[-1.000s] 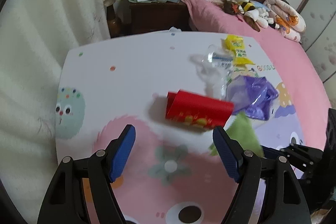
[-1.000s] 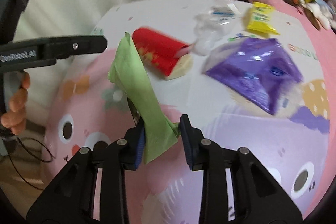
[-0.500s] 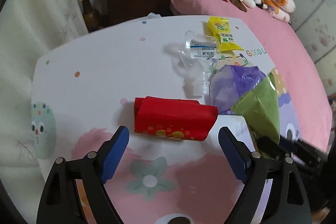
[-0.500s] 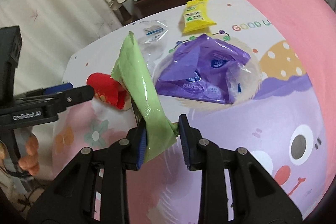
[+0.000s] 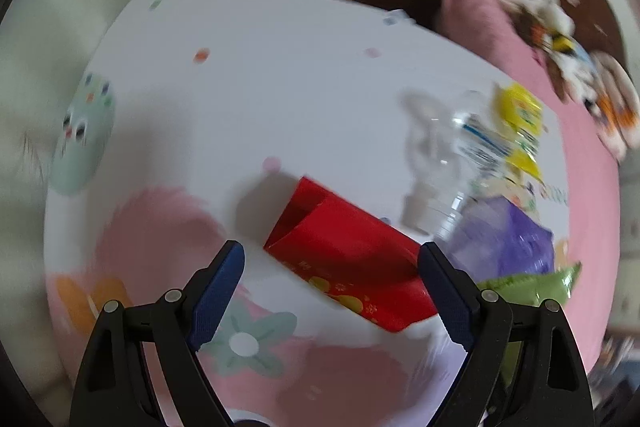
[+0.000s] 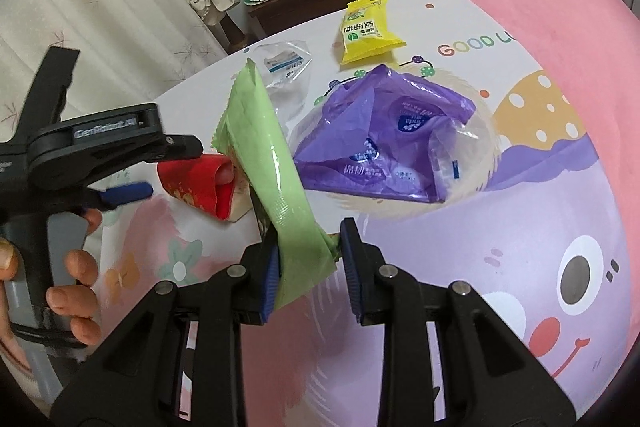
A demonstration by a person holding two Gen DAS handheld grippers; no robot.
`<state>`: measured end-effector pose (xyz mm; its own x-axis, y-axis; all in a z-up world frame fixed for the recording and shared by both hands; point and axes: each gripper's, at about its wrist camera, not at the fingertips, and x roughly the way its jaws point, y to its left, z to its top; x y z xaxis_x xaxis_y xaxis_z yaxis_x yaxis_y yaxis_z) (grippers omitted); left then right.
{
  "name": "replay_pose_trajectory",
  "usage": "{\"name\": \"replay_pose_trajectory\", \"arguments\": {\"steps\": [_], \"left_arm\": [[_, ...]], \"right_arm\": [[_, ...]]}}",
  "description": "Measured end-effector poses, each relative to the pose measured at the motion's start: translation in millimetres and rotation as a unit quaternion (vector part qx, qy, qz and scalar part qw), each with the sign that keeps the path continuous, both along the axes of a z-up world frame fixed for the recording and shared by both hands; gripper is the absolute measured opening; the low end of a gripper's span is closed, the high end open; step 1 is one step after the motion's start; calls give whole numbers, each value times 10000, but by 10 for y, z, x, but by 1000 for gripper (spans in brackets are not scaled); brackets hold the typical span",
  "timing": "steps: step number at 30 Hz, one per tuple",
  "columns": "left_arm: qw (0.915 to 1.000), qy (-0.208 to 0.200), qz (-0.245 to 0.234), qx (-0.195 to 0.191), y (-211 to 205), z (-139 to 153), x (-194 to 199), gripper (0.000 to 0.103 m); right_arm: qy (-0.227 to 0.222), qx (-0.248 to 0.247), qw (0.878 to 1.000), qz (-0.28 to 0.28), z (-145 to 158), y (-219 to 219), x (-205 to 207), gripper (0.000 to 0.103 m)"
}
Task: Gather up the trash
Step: 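Grasp the red box with the left tool while the right tool holds the green packet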
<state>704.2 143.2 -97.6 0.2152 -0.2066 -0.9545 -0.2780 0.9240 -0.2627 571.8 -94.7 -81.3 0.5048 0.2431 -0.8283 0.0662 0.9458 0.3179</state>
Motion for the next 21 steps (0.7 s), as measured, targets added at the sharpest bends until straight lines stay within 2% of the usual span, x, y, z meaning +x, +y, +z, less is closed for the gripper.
{"name": "replay_pose_trajectory", "arguments": {"steps": [4, 5, 7, 9, 15, 16, 21], "left_arm": [[9994, 258, 196, 101, -54, -150, 22, 89], [9994, 279, 197, 104, -65, -171, 17, 87], [9995, 255, 189, 34, -75, -190, -5, 74], [9996, 171, 217, -51, -55, -187, -32, 69], [9996, -82, 239, -126, 83, -111, -94, 43], [9998, -120, 159, -84, 86, -98, -106, 33], [9995, -274, -127, -12, 189, -30, -254, 21]], "right_arm": [[8, 30, 10000, 4, -26, 29, 50, 25], [15, 42, 10000, 14, -37, 38, 58, 25], [26, 64, 10000, 29, -51, 50, 61, 25], [32, 78, 10000, 29, -66, 51, 56, 25], [67, 120, 9999, -1, -112, 9, 34, 25], [69, 128, 9999, 3, -120, 8, 25, 25], [65, 177, 9998, 38, -134, 22, -45, 25]]}}
